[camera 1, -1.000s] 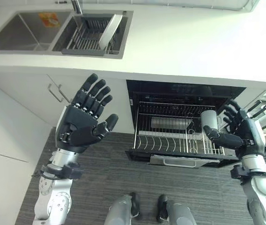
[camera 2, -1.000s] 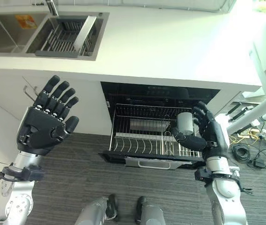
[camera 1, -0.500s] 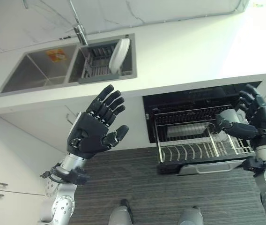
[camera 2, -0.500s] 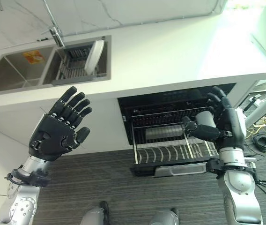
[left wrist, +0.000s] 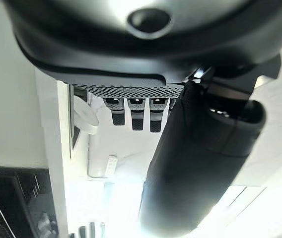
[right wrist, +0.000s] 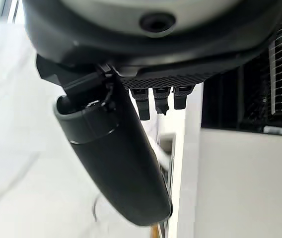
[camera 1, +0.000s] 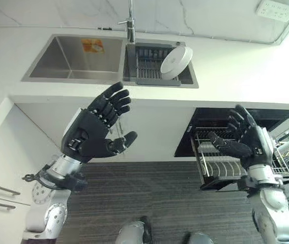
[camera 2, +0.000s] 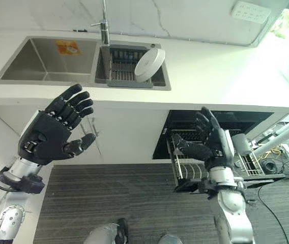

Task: Place the dishes in the dishwasher.

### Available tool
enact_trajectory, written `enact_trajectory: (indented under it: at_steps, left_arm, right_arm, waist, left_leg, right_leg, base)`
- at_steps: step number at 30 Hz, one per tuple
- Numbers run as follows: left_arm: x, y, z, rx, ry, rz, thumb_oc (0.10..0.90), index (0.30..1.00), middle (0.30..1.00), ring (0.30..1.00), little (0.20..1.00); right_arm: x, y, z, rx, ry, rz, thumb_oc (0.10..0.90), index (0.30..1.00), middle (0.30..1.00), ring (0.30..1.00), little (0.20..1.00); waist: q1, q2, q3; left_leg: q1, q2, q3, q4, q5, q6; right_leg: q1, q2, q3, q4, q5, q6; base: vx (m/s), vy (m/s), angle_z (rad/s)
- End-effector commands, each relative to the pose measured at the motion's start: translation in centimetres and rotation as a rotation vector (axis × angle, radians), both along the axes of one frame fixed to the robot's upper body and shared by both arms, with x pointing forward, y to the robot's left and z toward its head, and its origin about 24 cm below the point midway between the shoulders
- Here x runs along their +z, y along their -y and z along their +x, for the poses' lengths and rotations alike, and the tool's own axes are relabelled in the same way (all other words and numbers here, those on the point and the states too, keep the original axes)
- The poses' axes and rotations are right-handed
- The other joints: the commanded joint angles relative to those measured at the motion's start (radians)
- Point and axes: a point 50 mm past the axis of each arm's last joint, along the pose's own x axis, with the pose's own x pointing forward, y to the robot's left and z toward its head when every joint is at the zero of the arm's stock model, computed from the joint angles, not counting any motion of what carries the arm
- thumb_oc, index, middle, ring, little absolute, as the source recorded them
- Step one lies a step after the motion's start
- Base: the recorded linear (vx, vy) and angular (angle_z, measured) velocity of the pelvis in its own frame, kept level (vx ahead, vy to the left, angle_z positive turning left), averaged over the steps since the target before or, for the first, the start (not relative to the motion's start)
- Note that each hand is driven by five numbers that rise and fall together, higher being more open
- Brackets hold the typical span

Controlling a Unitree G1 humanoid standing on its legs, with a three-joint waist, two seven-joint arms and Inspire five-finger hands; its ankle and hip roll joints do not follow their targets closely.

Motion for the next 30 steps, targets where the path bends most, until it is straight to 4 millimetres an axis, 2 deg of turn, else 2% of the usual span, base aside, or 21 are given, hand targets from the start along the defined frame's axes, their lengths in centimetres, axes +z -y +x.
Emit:
enact_trajectory:
  at_steps: [1, 3, 7, 13, 17, 18, 21, 23, 24, 27, 28, 30]
  left_arm:
    - [5.0, 1.1, -1.9, -0.013, 0.351, 0.04, 0.8, 0.9, 0.9, 0.9, 0.9]
    - [4.6, 1.2, -1.9, -0.025, 0.336, 0.02, 0.8, 0.9, 0.9, 0.9, 0.9]
    - [3.8, 1.4, -2.0, -0.031, 0.291, -0.048, 0.8, 0.9, 0.9, 0.9, 0.9]
    - [3.2, 1.4, -1.9, 0.019, 0.26, -0.058, 0.8, 0.9, 0.9, 0.9, 0.9]
    - [3.1, 1.4, -1.8, 0.04, 0.26, -0.074, 0.8, 0.9, 0.9, 0.9, 0.9]
    - [3.1, 1.6, -1.7, 0.046, 0.265, -0.074, 0.8, 0.9, 0.9, 0.9, 0.9]
    - [3.0, 1.9, -1.6, 0.049, 0.273, -0.073, 0.8, 0.9, 0.9, 0.9, 0.9]
    - [3.0, 1.9, -1.7, 0.055, 0.275, -0.07, 0.8, 0.9, 0.9, 0.9, 0.9]
    - [2.9, 2.0, -1.7, 0.056, 0.273, -0.068, 0.8, 0.9, 0.9, 0.9, 0.9]
    - [2.8, 2.1, -1.6, 0.053, 0.261, -0.072, 0.8, 0.9, 0.9, 0.9, 0.9]
    - [2.5, 2.3, -1.7, 0.047, 0.244, -0.076, 0.8, 0.9, 0.9, 0.9, 0.9]
    - [2.3, 2.4, -1.7, 0.045, 0.238, -0.08, 0.8, 0.9, 0.9, 0.9, 0.9]
  right_arm:
    - [5.4, 1.4, -0.4, -0.027, 0.307, -0.046, 0.8, 0.9, 0.9, 0.9, 0.9]
    - [5.5, 1.6, -0.6, -0.019, 0.315, -0.042, 0.8, 0.9, 0.9, 0.9, 0.9]
    - [5.6, 1.5, -0.6, -0.014, 0.314, -0.049, 0.8, 0.9, 0.9, 0.9, 0.9]
    - [6.1, 1.2, -0.7, 0.005, 0.313, -0.065, 0.8, 0.9, 0.9, 0.9, 0.9]
    - [6.4, 1.2, -0.8, 0.014, 0.325, -0.069, 0.8, 0.9, 0.9, 0.9, 0.9]
    - [6.6, 1.0, -0.7, 0.018, 0.335, -0.068, 0.8, 0.9, 0.9, 0.9, 0.9]
    - [6.9, 0.7, -0.4, 0.038, 0.36, -0.058, 0.8, 0.9, 0.9, 0.9, 0.9]
    - [7.0, 0.4, -0.4, 0.058, 0.366, -0.054, 0.8, 0.9, 0.9, 0.9, 0.9]
    - [7.1, 0.3, -0.4, 0.067, 0.369, -0.056, 0.8, 0.9, 0.9, 0.9, 0.9]
    - [7.1, -0.2, -0.4, 0.075, 0.368, -0.057, 0.8, 0.9, 0.9, 0.9, 0.9]
    - [6.8, -0.9, -0.2, 0.072, 0.36, -0.051, 0.8, 0.9, 0.9, 0.9, 0.9]
    - [6.6, -1.0, -0.3, 0.073, 0.351, -0.046, 0.8, 0.9, 0.9, 0.9, 0.9]
  waist:
    - [-0.023, -0.006, -0.039]
    - [-0.031, -0.017, -0.04]
    - [-0.033, -0.022, -0.061]
    - [-0.05, -0.013, -0.087]
    - [-0.062, -0.011, -0.079]
    - [-0.065, -0.014, -0.07]
    - [-0.057, -0.042, -0.031]
    - [-0.056, -0.045, -0.018]
    - [-0.057, -0.046, -0.018]
    - [-0.054, -0.039, -0.02]
    - [-0.052, 0.008, -0.022]
    - [-0.049, 0.023, -0.026]
  left_leg:
    - [0.069, 0.082, -0.125, 0.071, -0.164, -0.102]
    - [0.068, 0.073, -0.12, 0.071, -0.161, -0.1]
    - [0.071, 0.071, -0.103, 0.071, -0.164, -0.109]
    - [0.075, 0.104, -0.072, 0.071, -0.155, -0.135]
    - [0.095, 0.116, -0.057, 0.071, -0.152, -0.147]
    - [0.11, 0.112, -0.046, 0.071, -0.144, -0.149]
    - [0.147, 0.079, -0.044, 0.078, -0.067, -0.161]
    - [0.129, 0.07, -0.056, 0.159, -0.076, -0.157]
    - [0.115, 0.069, -0.057, 0.167, -0.06, -0.158]
    - [0.11, 0.056, -0.064, 0.083, -0.06, -0.15]
    - [0.018, 0.098, -0.089, 0.071, -0.079, -0.166]
    - [-0.039, 0.109, -0.116, 0.071, -0.048, -0.186]
  right_leg:
    - [0.049, -0.012, -0.006, -0.114, 0.01, 0.051]
    - [0.018, -0.005, 0.014, -0.114, -0.001, 0.047]
    - [0.009, 0.006, 0.033, -0.114, -0.028, 0.029]
    - [0.013, 0.029, 0.039, -0.114, -0.056, 0.002]
    - [0.022, 0.036, 0.042, -0.114, -0.068, -0.013]
    - [0.025, 0.032, 0.047, -0.114, -0.066, -0.019]
    - [0.046, 0.015, 0.072, -0.114, -0.053, -0.038]
    - [0.052, 0.018, 0.091, -0.114, -0.05, -0.044]
    - [0.05, 0.019, 0.1, -0.114, -0.046, -0.044]
    - [0.055, 0.028, 0.111, -0.114, -0.054, -0.034]
    - [0.07, 0.081, 0.113, -0.114, -0.079, -0.024]
    - [0.079, 0.107, 0.121, -0.114, -0.093, -0.025]
  base:
    - [-0.03, -0.076, 0.83]
    - [-0.02, -0.111, 0.39]
    - [0.01, -0.136, -0.16]
    - [0.06, -0.171, -0.11]
    - [0.04, -0.171, 0.05]
    - [0.04, -0.224, 0.12]
    - [0.03, -0.194, 0.0]
    - [0.04, -0.105, -0.07]
    - [0.03, -0.046, -0.12]
    - [0.1, 0.033, -0.13]
    - [0.16, 0.121, 0.02]
    - [0.21, 0.117, 0.02]
